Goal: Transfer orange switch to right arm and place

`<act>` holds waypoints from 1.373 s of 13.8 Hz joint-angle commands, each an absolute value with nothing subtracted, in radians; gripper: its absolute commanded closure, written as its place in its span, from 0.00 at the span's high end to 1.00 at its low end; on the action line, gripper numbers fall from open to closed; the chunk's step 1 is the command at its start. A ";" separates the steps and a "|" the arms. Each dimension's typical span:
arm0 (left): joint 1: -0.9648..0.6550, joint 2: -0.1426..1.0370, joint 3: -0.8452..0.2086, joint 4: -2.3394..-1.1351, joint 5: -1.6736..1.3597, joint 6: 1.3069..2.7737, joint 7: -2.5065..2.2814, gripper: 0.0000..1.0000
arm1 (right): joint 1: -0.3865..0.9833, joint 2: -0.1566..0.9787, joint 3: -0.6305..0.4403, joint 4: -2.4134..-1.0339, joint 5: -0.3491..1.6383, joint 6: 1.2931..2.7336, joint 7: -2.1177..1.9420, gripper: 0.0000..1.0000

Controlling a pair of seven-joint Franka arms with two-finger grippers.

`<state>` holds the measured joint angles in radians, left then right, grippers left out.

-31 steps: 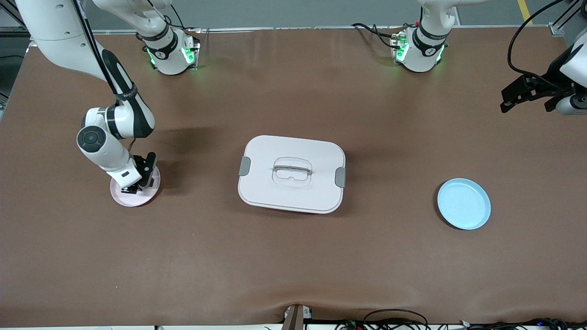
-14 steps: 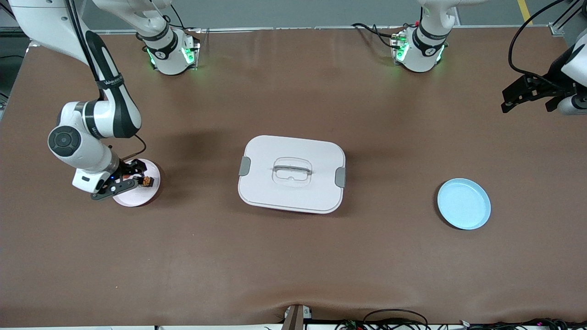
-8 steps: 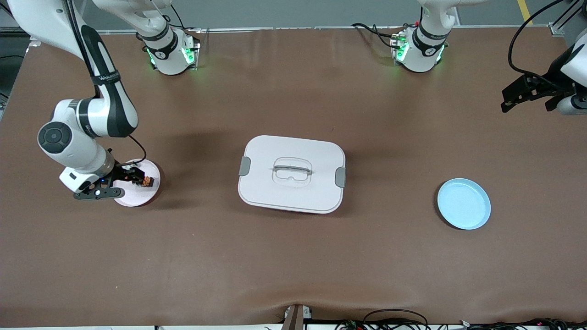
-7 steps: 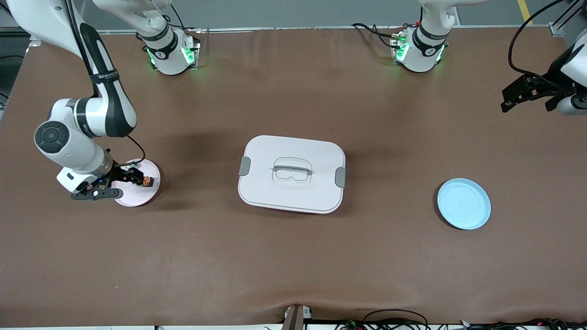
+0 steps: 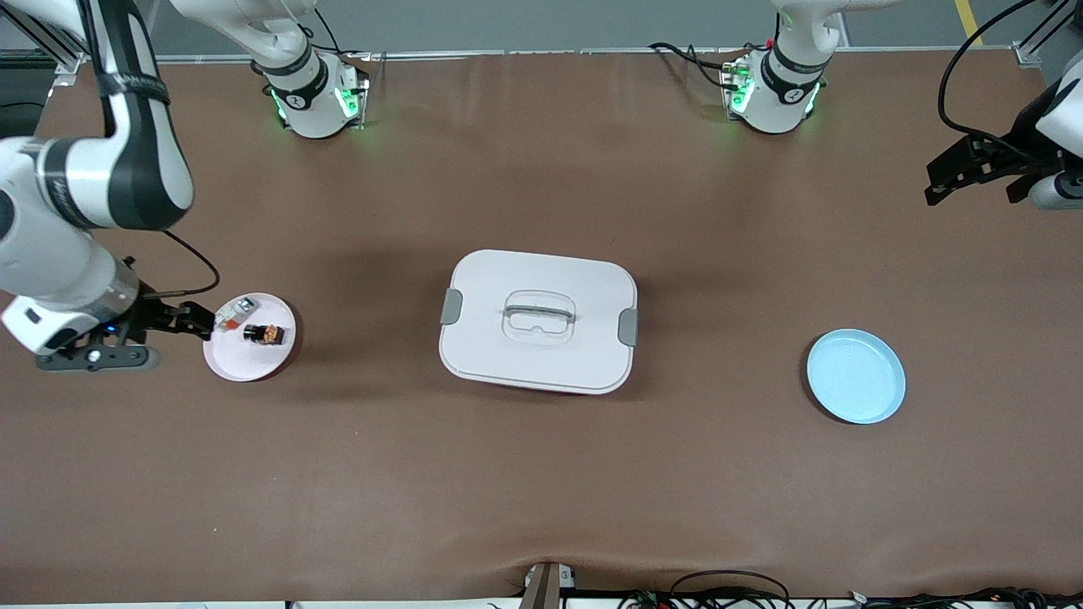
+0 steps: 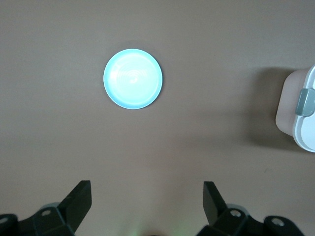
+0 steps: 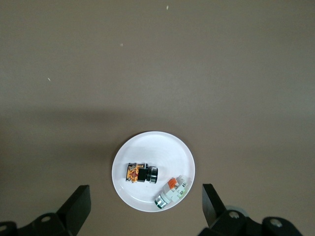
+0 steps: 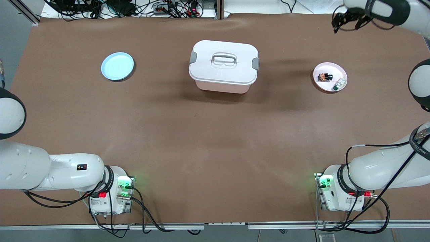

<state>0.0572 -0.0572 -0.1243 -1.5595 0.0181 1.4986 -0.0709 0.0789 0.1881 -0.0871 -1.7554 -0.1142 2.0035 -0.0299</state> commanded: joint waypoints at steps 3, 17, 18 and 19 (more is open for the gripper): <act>0.058 -0.075 -0.129 -1.565 0.009 1.485 -0.109 1.00 | 0.081 0.101 -0.087 -1.684 -0.101 1.885 -0.017 1.00; 0.052 -0.075 -0.130 -1.562 0.009 1.489 -0.110 1.00 | 0.023 -0.012 -0.084 -1.562 0.023 1.681 -0.031 1.00; 0.052 -0.075 -0.130 -1.562 0.008 1.489 -0.109 1.00 | 0.023 -0.012 -0.081 -1.560 0.023 1.660 -0.031 1.00; 0.054 -0.074 -0.130 -1.560 0.009 1.489 -0.104 1.00 | 0.006 -0.012 -0.068 -1.549 0.023 1.620 -0.032 1.00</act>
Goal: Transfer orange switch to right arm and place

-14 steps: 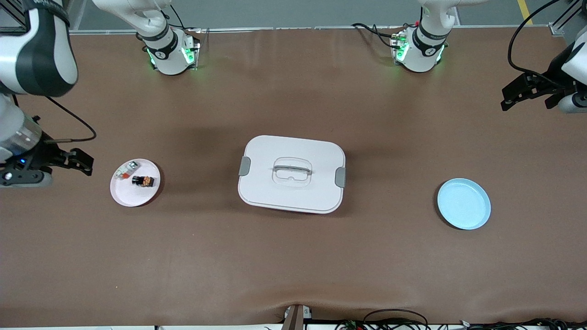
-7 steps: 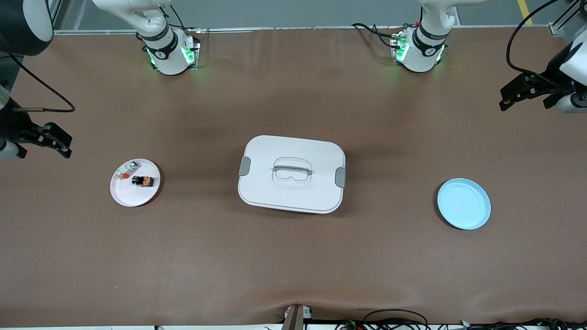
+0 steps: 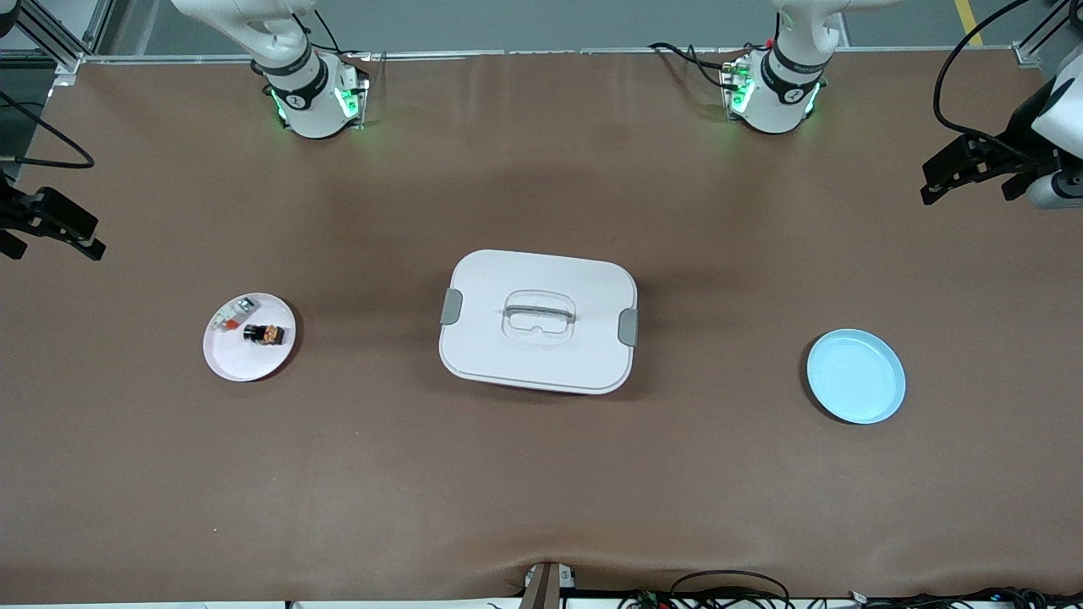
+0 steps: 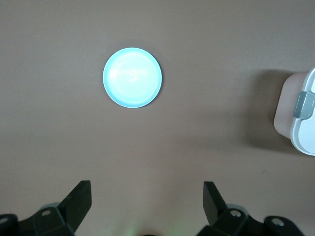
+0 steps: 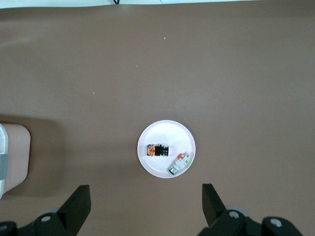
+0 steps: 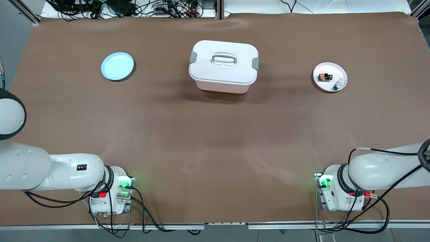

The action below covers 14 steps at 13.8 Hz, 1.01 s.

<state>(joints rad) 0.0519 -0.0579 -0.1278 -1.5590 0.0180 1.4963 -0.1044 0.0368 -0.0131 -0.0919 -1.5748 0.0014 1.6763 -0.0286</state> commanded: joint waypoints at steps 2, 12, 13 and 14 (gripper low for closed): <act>0.054 -0.074 -0.129 -1.555 0.009 1.489 -0.103 1.00 | -0.024 -0.014 -0.014 -1.529 0.020 1.583 -0.022 1.00; 0.051 -0.063 -0.135 -1.542 0.006 1.488 -0.094 1.00 | -0.025 -0.009 -0.023 -1.532 0.015 1.568 -0.020 1.00; 0.052 -0.063 -0.144 -1.542 0.006 1.488 -0.094 1.00 | -0.026 -0.008 -0.023 -1.532 0.015 1.569 -0.020 1.00; 0.051 -0.063 -0.146 -1.540 0.008 1.488 -0.094 1.00 | -0.026 -0.008 -0.023 -1.531 0.015 1.569 -0.018 1.00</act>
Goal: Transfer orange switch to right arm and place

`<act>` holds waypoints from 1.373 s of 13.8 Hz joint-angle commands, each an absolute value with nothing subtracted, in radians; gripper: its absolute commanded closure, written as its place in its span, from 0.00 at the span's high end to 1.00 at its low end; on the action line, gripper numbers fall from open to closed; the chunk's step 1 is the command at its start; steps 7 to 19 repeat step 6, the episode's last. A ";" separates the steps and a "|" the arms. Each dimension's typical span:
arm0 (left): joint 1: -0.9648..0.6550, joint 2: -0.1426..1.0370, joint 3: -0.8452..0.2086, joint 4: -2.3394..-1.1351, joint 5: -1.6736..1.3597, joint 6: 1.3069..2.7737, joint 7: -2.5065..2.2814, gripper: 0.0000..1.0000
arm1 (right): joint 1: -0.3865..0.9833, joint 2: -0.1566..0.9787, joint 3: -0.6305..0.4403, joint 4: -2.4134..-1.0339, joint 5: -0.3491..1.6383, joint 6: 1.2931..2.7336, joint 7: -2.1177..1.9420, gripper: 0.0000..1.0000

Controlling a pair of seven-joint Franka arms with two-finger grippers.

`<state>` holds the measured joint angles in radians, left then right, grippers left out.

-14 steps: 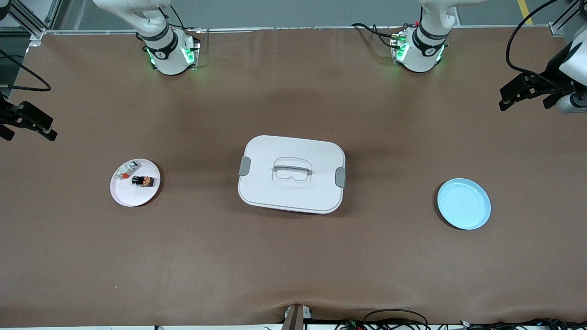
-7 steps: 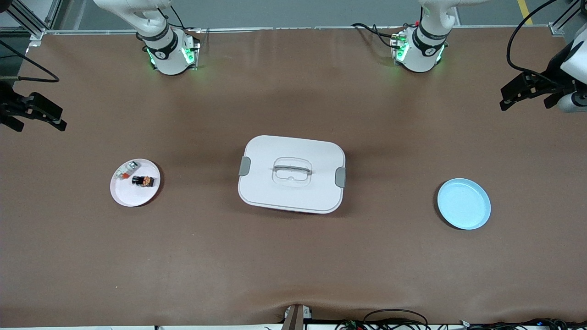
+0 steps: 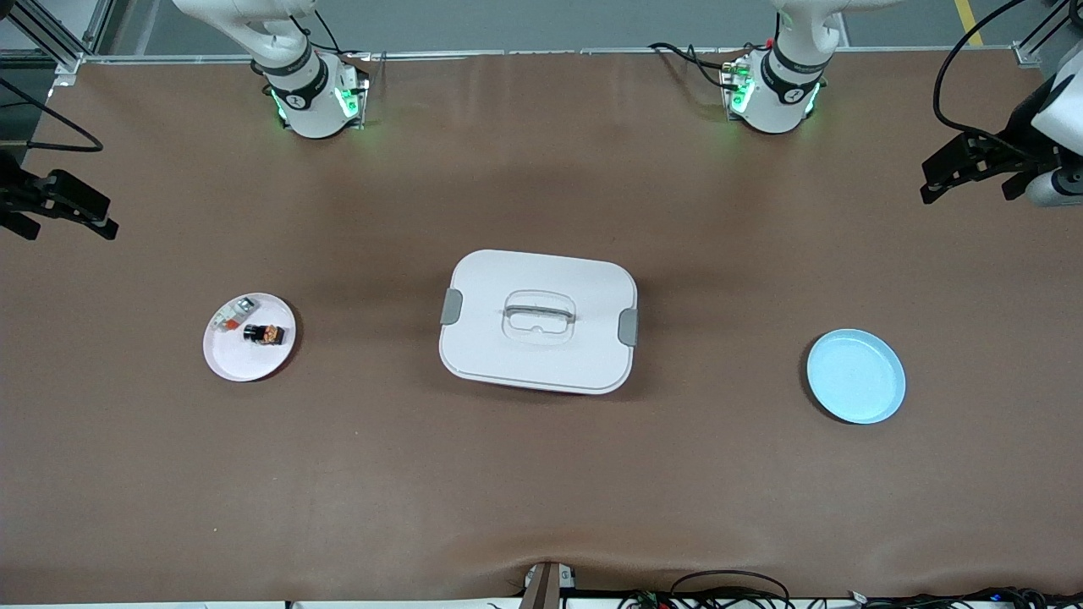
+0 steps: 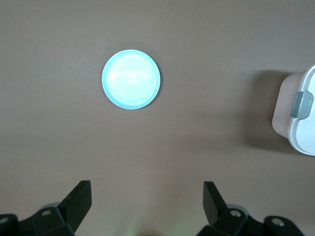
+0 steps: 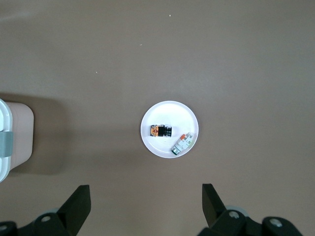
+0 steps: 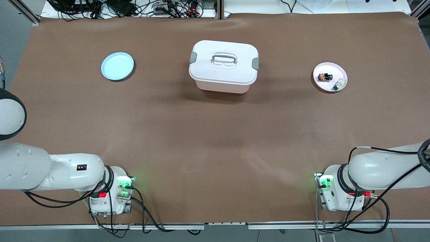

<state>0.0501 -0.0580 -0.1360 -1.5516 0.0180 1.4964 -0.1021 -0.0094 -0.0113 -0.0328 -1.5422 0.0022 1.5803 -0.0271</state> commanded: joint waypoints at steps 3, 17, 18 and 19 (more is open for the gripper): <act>0.052 -0.063 -0.161 -1.540 0.006 1.488 -0.094 1.00 | -0.023 -0.006 -0.021 -1.528 0.011 1.572 -0.021 1.00; 0.054 -0.064 -0.161 -1.540 0.005 1.488 -0.094 1.00 | -0.024 -0.005 -0.021 -1.526 0.011 1.571 -0.031 1.00; 0.054 -0.064 -0.161 -1.540 0.005 1.488 -0.094 1.00 | -0.024 -0.005 -0.021 -1.526 0.011 1.571 -0.031 1.00; 0.054 -0.064 -0.161 -1.540 0.005 1.488 -0.094 1.00 | -0.024 -0.005 -0.021 -1.526 0.011 1.571 -0.031 1.00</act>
